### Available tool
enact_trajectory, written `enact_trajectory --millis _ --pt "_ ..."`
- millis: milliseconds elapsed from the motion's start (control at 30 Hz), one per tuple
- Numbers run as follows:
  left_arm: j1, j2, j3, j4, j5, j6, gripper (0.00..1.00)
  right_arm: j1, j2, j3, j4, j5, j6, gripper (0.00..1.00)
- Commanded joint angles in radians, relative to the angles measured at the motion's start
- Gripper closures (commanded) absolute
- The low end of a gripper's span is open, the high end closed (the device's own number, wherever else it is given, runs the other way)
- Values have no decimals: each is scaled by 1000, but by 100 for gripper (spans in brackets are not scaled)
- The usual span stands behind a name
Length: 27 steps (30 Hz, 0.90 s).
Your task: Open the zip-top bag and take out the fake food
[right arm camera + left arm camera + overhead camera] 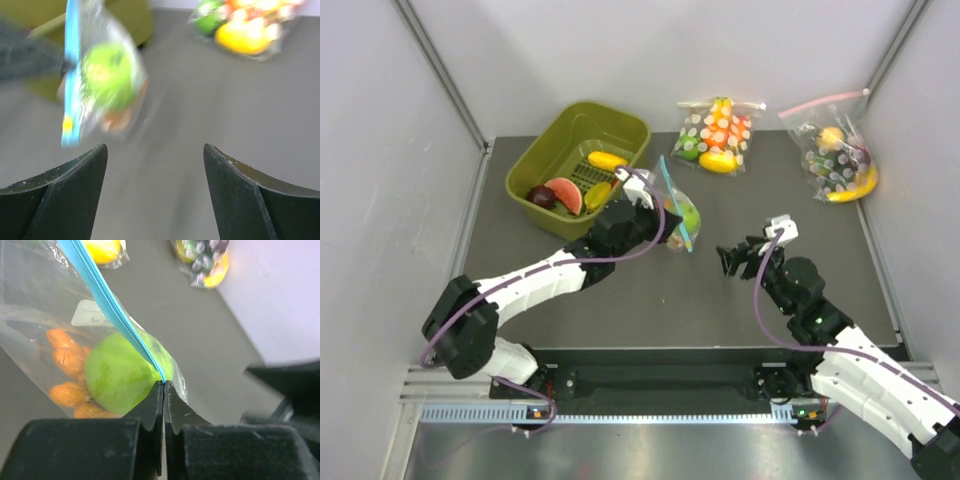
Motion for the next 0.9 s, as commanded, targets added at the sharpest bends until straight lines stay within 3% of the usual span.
enact_trajectory --millis 0,267,467,867 --pt "59 -65 -36 138 131 -159 100 46 -59 -66 191 -180 -67 23" --pt "64 -132 -71 181 155 -268 100 195 39 -109 371 -99 -182 28" --pt "66 -149 -96 227 183 -337 100 247 46 -149 487 -77 -252 44" --pt "66 -123 -146 345 243 -442 100 319 37 -177 603 -33 -332 43"
